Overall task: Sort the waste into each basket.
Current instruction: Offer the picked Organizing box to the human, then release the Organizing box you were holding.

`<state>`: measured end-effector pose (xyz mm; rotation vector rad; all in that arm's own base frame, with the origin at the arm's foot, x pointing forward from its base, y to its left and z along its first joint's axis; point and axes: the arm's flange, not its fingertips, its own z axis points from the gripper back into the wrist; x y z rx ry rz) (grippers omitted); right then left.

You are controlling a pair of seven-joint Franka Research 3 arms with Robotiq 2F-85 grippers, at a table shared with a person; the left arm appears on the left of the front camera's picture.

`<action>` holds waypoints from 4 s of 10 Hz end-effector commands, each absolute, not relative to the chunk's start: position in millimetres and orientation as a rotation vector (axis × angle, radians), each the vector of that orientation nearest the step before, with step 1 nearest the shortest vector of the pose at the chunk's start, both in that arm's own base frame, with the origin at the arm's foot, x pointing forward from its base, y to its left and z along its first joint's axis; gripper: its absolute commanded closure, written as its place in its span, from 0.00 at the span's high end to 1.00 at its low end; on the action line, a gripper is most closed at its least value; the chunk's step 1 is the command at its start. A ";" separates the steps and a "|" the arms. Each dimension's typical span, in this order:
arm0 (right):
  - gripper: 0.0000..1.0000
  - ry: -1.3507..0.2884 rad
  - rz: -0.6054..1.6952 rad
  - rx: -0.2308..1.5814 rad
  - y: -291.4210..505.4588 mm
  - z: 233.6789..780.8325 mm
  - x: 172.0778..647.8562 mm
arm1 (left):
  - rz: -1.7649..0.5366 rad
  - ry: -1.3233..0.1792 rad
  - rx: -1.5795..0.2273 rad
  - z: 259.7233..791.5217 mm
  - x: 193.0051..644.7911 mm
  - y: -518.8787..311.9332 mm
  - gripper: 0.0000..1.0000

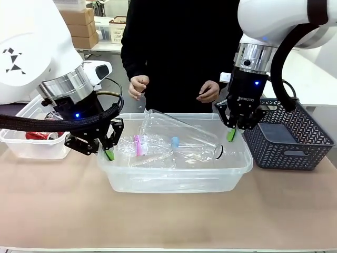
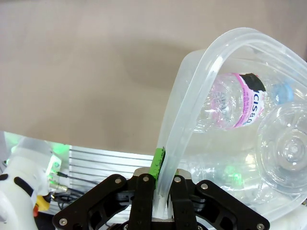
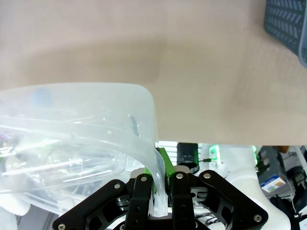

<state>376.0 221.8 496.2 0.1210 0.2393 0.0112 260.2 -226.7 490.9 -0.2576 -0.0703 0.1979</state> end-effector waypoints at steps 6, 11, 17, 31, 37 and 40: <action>0.05 0.266 0.079 0.102 227.1 503.3 402.5 | 0.175 -0.084 -0.239 495.9 285.5 -229.4 0.04; 0.05 0.338 0.135 0.094 239.4 519.6 535.3 | 0.028 -0.133 -0.205 506.6 405.9 -239.1 0.04; 0.05 0.318 0.110 0.120 221.9 497.1 553.7 | 0.038 -0.097 -0.216 491.4 419.4 -235.0 0.04; 0.84 0.077 -0.008 0.148 186.3 519.9 501.6 | 0.001 -0.146 -0.265 503.1 414.3 -225.2 1.00; 1.00 0.057 0.014 0.158 189.2 520.4 505.0 | 0.019 -0.159 -0.258 514.2 410.8 -221.1 1.00; 1.00 0.057 0.014 0.158 189.2 520.4 505.0 | 0.019 -0.159 -0.258 514.2 410.8 -221.1 1.00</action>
